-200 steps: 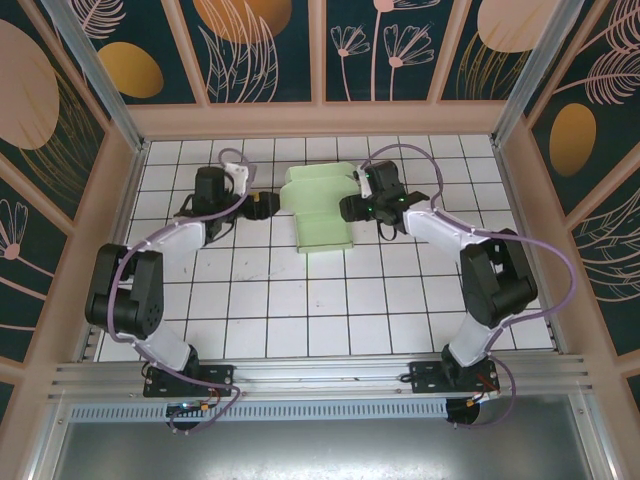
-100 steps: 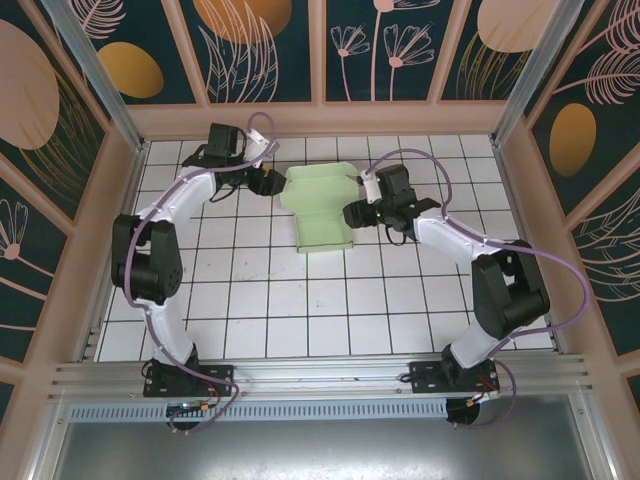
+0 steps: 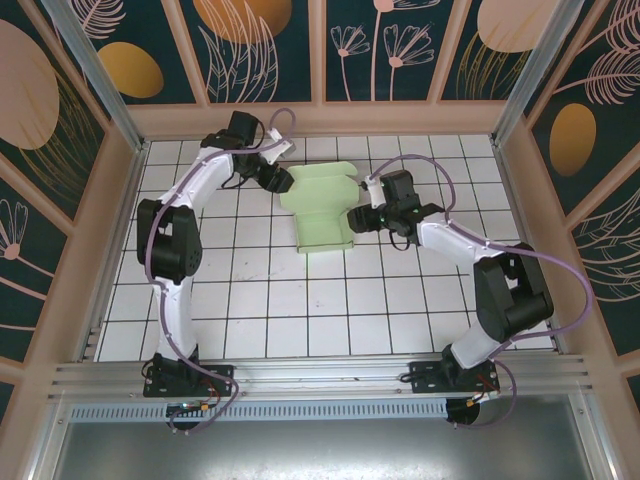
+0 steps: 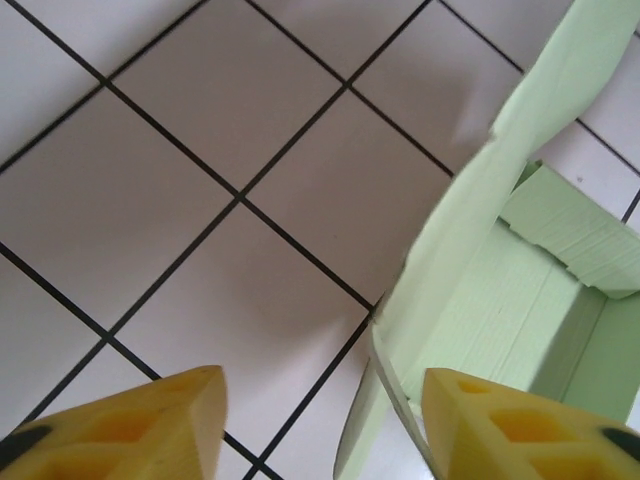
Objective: Fold the paper box
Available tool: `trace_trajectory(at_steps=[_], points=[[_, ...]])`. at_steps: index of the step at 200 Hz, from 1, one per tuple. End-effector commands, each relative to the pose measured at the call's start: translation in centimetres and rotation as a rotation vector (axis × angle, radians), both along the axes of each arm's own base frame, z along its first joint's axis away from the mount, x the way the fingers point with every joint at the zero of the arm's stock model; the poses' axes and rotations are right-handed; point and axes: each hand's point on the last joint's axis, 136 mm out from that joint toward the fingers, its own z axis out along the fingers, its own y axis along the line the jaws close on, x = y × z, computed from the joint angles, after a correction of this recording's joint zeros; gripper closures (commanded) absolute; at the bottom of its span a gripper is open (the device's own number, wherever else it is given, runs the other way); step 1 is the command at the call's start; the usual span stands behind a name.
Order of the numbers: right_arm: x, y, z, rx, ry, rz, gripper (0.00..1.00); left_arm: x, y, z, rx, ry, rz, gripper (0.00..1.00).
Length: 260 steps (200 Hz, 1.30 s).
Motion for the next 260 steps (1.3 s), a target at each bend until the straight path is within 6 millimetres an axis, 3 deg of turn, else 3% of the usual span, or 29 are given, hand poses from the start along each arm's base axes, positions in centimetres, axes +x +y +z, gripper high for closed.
trace_trajectory(at_steps=[1, 105, 115, 144, 203, 221, 260], points=[[0.5, -0.4, 1.9, 0.041, -0.05, -0.022, 0.3, -1.1, 0.0, -1.0, 0.027, 0.061, -0.032, 0.54], [1.2, 0.0, 1.5, 0.037, -0.022, -0.031, 0.3, -1.5, 0.0, -1.2, 0.044, 0.048, -0.083, 0.91], [1.4, -0.1, 1.3, 0.035, -0.012, -0.047, 0.31, -1.6, -0.1, -1.0, 0.042, 0.043, -0.087, 1.0], [1.9, 0.1, 0.3, -0.002, 0.014, -0.116, 0.31, -2.1, -0.6, -0.4, 0.014, 0.014, -0.1, 1.0], [1.9, 3.0, -1.8, -0.026, 0.065, -0.153, 0.33, -3.4, -1.0, 1.3, -0.029, -0.108, -0.071, 1.0], [2.1, 3.0, -2.7, -0.035, 0.101, -0.179, 0.33, -4.0, -1.0, 1.9, -0.061, -0.135, -0.055, 1.0], [1.6, 4.2, -2.4, -0.044, 0.09, -0.161, 0.34, -4.6, -0.7, 3.1, -0.105, -0.155, 0.006, 1.0]])
